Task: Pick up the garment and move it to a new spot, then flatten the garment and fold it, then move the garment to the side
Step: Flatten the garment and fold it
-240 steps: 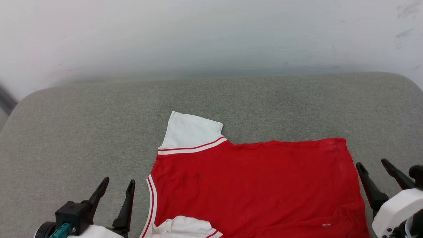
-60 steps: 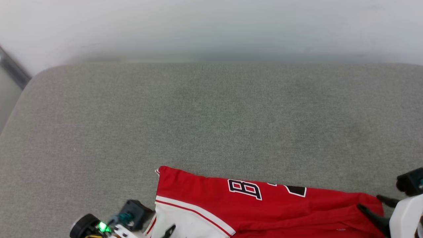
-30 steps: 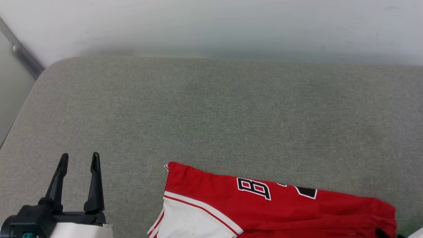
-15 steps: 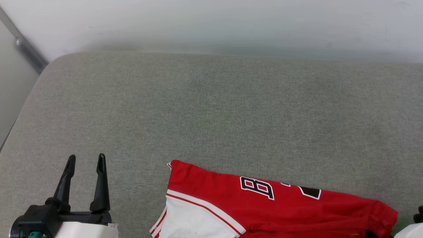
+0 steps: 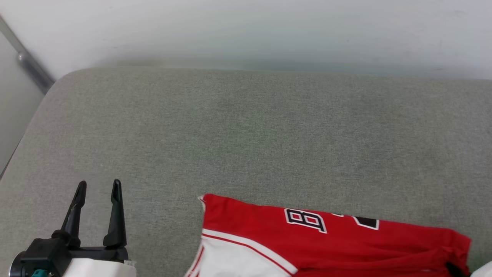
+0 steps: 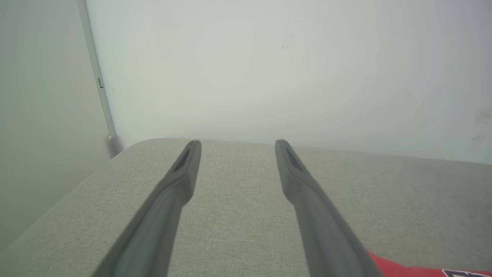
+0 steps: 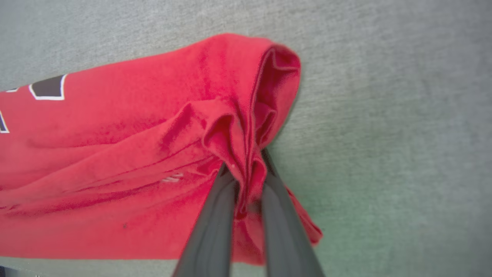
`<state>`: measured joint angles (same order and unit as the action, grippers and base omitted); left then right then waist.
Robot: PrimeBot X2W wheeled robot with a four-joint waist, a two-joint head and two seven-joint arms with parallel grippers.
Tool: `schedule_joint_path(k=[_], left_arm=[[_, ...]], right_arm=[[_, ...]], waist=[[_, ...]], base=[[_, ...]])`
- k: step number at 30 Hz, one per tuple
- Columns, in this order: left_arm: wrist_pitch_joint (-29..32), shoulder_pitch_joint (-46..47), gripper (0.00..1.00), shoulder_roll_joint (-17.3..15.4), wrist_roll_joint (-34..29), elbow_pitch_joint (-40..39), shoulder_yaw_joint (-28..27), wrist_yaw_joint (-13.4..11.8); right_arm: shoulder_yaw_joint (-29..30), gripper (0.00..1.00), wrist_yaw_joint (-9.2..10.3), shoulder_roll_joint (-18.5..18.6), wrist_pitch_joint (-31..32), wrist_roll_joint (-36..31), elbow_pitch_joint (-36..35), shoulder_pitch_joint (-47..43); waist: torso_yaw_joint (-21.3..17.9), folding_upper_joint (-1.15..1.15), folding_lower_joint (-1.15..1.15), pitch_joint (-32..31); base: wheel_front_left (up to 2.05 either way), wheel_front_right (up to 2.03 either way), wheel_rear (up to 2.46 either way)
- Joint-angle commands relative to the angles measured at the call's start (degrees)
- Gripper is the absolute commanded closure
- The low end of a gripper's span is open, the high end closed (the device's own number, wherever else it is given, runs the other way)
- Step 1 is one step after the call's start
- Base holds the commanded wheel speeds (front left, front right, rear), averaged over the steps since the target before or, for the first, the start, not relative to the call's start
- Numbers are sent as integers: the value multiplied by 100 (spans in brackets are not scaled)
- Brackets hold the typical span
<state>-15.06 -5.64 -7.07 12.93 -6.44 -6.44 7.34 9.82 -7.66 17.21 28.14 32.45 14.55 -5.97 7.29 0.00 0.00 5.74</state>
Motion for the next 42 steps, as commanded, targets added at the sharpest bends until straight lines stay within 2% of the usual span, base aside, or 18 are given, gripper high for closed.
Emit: schedule_joint_path(k=[1, 9, 16, 23, 28, 33, 38, 42], left_arm=[[-14, -21, 0, -14, 14, -23, 22, 12], [-14, -34, 0, -34, 26, -17, 45, 9], [-14, -129, 0, -10, -3, 10, 39, 10], [-14, -251, 0, -21, -18, 67, 48, 10], [-14, -333, 0, -36, -13, 110, 69, 10], [-14, -367, 0, -16, 3, 103, 103, 10], [-14, -332, 0, -13, 12, 112, 156, 10], [-14, -350, 0, -18, 31, 125, 123, 11]], right_arm=[[166, 100, 31, 119, -51, -136, 115, 32], [818, 100, 22, 244, -350, -538, 354, 281], [644, 100, 21, 214, -304, -429, -19, 115], [210, 100, 19, 56, 97, -126, -1046, -289], [-164, 100, 19, -247, 577, 3, -1861, -577], [-662, 100, 19, -709, 1026, 158, -2448, -625], [-1012, 100, 19, -1254, 1275, 385, -2597, -482], [-1174, 100, 19, -1394, 1314, 493, -2551, -404]], waist=[[-17, 0, 0, -9], [-135, 0, 0, -53], [-268, 0, 0, -250], [-320, 0, 0, -445], [-292, 0, 0, -597], [-237, 0, 0, -672], [-105, 0, 0, -700], [-34, 0, 0, -701]], base=[[0, 0, 0], [0, 0, 0], [0, 0, 0], [0, 0, 0], [0, 0, 0], [0, 0, 0], [0, 0, 0], [0, 0, 0]])
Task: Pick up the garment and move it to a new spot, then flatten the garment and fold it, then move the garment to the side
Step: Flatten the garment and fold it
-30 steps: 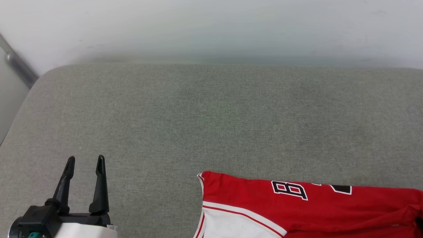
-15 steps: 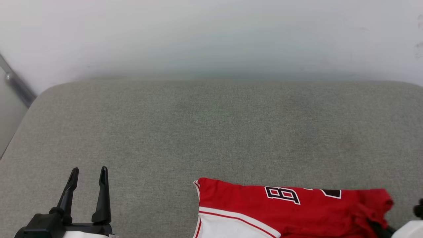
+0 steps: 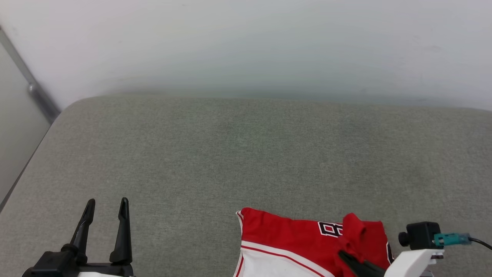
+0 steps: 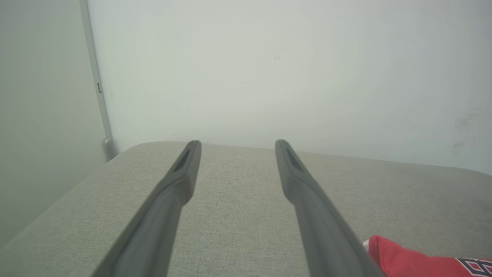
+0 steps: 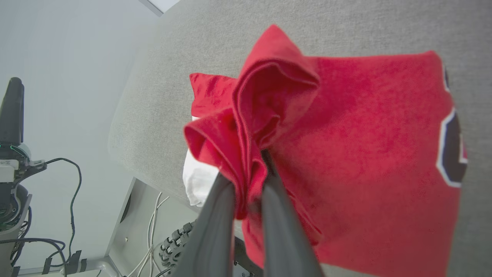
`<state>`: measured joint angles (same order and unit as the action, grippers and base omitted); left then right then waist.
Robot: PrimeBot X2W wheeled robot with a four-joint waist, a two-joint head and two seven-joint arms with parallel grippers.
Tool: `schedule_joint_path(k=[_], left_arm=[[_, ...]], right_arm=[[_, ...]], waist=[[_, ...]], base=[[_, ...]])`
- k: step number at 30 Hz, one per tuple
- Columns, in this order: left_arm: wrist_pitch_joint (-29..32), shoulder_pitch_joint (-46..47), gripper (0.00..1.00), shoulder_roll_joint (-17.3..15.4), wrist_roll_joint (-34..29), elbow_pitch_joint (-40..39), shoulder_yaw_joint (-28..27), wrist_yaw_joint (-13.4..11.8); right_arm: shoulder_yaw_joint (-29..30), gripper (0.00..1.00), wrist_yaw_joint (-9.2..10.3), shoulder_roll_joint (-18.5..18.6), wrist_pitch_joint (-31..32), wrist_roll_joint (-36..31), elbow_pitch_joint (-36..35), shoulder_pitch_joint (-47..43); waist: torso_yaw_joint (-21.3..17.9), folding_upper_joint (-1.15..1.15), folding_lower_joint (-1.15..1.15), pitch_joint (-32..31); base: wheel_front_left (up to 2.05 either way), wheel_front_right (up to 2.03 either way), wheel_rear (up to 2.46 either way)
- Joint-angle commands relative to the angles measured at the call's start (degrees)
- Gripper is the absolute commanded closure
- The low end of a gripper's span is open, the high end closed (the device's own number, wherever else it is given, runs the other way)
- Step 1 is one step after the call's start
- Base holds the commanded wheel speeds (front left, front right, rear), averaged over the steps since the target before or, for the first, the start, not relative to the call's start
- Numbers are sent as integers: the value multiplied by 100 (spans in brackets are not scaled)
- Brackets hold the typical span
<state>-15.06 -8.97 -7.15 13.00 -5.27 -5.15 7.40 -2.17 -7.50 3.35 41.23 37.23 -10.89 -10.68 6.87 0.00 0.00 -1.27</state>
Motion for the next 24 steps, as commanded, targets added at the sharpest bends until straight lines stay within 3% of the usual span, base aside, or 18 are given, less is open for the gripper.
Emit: schedule_joint_path(k=[1, 7, 23, 24], left_arm=[[-14, -28, 0, -11, 26, 10, -10, 5], [-14, -3, 0, -27, 30, 35, 0, 5], [-14, 183, 0, -46, -32, 170, 215, 5], [-14, 190, 0, -48, -37, 179, 221, 5]], right_arm=[[-31, 100, 2, -33, 12, 55, 26, 109], [-578, 100, 2, -53, -280, 492, 421, 471], [-1730, 100, 2, -52, -1429, 943, 2615, 1599], [-1794, 95, 2, -53, -1479, 960, 2692, 1651]], waist=[[32, 0, 0, 4], [176, 0, 0, 76], [610, 0, 0, 305], [622, 0, 0, 313]], base=[[0, 0, 0], [0, 0, 0], [0, 0, 0], [0, 0, 0]])
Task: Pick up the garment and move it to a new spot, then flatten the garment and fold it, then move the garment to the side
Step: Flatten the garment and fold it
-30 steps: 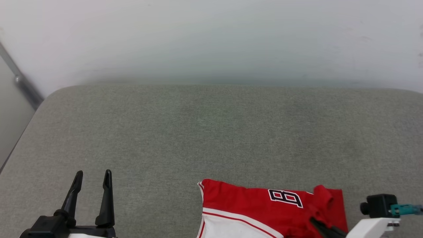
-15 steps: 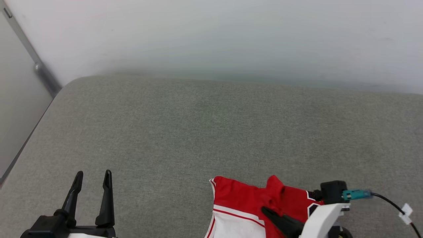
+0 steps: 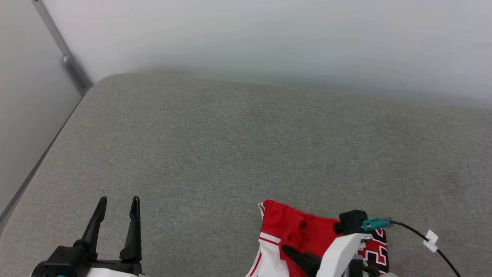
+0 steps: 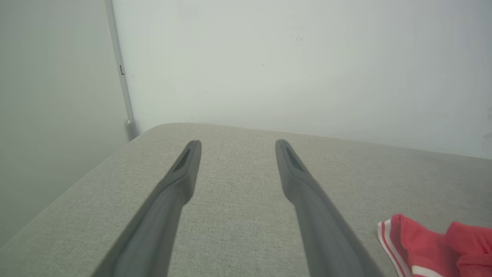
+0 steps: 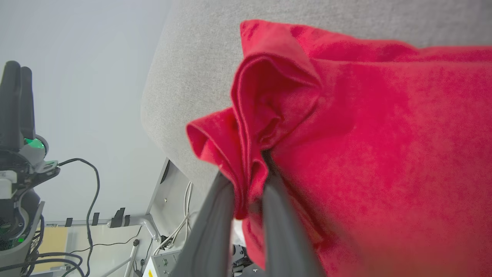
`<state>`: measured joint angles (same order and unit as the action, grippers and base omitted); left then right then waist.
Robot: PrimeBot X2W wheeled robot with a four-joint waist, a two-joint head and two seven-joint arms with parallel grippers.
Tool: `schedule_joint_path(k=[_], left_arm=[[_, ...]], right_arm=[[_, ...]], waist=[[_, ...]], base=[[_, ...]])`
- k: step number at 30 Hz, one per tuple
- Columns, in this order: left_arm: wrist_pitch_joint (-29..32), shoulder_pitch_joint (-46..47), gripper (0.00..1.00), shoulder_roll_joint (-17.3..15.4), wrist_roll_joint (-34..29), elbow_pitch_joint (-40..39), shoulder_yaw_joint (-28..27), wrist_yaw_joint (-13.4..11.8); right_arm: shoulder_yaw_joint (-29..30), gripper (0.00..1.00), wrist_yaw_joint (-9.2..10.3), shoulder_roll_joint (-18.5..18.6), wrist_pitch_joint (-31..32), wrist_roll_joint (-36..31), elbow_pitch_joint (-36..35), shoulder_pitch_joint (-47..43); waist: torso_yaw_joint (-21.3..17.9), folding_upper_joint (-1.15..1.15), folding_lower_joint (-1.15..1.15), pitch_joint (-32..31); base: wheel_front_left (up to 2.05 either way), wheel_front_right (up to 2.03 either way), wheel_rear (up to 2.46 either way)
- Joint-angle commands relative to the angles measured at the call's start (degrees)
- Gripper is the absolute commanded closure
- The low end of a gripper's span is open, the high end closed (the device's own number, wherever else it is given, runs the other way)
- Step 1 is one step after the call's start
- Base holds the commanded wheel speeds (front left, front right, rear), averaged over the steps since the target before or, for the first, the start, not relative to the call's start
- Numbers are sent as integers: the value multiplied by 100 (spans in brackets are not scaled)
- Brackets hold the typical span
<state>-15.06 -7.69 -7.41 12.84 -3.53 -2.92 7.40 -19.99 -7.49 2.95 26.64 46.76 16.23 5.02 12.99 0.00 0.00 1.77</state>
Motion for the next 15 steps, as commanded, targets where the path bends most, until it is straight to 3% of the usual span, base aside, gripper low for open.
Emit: schedule_joint_path(k=[1, 2, 8, 11, 14, 15], left_arm=[[-14, 70, 0, -23, -25, 13, 3, 5], [-14, 74, 0, -26, -28, 22, 3, 5], [-14, 27, 0, -47, -60, 52, -16, 5], [-13, -8, 0, -55, -51, 26, -30, 5], [-13, -21, 0, -51, -49, -11, -33, 5], [-13, -12, 0, -32, -53, -42, -42, 5]], right_arm=[[-94, 48, 1, -15, -60, 14, 25, 130], [-183, 0, 1, -15, -31, 133, 97, 133], [-772, 0, 1, -10, -102, 479, -82, 286], [-670, 0, 1, -9, -135, 316, -135, 364], [-409, 0, 1, -10, -223, -233, -262, 554], [-226, 0, 1, -7, -297, -829, -414, 677]], waist=[[20, 0, 0, 14], [27, 0, 0, 13], [-87, 0, 0, -112], [-193, 0, 0, -157], [-320, 0, 0, -155], [-410, 0, 0, -142]], base=[[0, 0, 0], [0, 0, 0], [0, 0, 0], [0, 0, 0], [0, 0, 0], [0, 0, 0]])
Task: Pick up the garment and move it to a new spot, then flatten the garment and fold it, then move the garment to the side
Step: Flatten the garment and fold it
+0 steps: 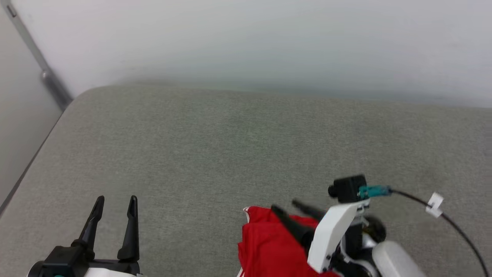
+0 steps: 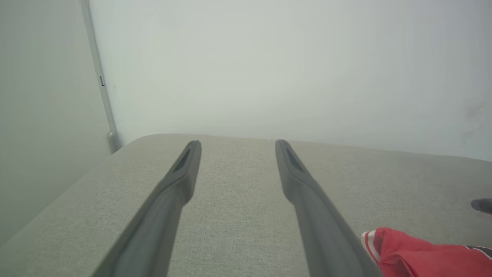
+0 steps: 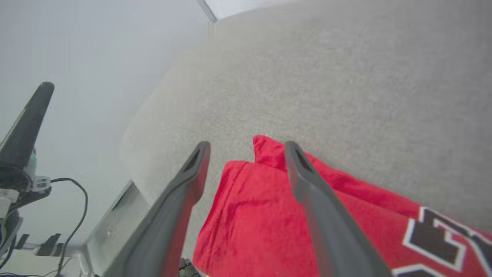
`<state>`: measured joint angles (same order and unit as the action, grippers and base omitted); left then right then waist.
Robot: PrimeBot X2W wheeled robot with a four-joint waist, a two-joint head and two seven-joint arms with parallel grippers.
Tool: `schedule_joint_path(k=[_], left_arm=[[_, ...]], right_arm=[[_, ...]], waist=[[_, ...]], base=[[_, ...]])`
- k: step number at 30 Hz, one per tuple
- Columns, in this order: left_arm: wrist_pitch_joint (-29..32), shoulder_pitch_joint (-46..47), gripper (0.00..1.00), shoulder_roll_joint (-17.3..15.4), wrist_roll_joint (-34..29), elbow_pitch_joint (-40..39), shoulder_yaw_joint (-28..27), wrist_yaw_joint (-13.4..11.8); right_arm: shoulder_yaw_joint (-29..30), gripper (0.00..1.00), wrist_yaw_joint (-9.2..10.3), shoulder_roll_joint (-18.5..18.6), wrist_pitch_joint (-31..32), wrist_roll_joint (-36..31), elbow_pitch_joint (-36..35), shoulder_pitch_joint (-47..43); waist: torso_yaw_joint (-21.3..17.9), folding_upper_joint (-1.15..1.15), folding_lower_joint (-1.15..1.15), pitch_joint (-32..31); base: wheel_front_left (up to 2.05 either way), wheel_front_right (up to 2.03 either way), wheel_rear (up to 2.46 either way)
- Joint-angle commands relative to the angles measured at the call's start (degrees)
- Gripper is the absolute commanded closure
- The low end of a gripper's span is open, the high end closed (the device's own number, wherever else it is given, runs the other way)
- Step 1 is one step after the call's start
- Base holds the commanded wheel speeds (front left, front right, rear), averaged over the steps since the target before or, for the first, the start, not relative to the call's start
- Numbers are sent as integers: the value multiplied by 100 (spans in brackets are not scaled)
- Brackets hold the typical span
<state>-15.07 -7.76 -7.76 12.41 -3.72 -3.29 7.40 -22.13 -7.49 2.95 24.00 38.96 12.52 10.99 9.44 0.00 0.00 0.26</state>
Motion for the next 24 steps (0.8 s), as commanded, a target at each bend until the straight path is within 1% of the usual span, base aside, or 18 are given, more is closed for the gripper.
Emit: schedule_joint_path(k=[1, 4, 8, 9, 13, 17, 21, 24], left_arm=[[-12, 6, 0, 13, -12, -40, -3, 5], [-12, 59, 0, 30, -14, -78, 10, 5], [-12, 127, 0, 67, -39, -129, 32, 5], [-12, 137, 0, 75, -44, -137, 49, 5], [-12, 205, 0, 94, -68, -174, 117, 5], [-12, 203, 0, 136, -105, -178, 219, 6], [-12, 130, 0, 141, -117, -164, 352, 6], [-12, 117, 0, 165, -126, -216, 403, 6]], right_arm=[[47, 0, 1, 65, -122, -376, -178, 162], [287, 0, 2, 459, -371, -1216, -441, 259], [601, 0, 1, 1077, -815, -2102, -690, 348], [726, 0, 1, 1179, -946, -2264, -718, 336], [1309, 0, 2, 1397, -1501, -2691, -864, 164], [1940, 0, 1, 1292, -2059, -2759, -1101, -249], [2175, 0, 1, 1190, -2591, -2817, -1382, -643], [2334, 0, 1, 1026, -3038, -2827, -1590, -904]], waist=[[-98, 0, 0, 19], [-225, 0, 0, 47], [-375, 0, 0, 97], [-411, 0, 0, 105], [-529, 0, 0, 139], [-620, 0, 0, 161], [-667, 0, 0, 179], [-675, 0, 0, 188]], base=[[0, 0, 0], [0, 0, 0], [0, 0, 0], [0, 0, 0], [0, 0, 0], [0, 0, 0], [0, 0, 0], [0, 0, 0]])
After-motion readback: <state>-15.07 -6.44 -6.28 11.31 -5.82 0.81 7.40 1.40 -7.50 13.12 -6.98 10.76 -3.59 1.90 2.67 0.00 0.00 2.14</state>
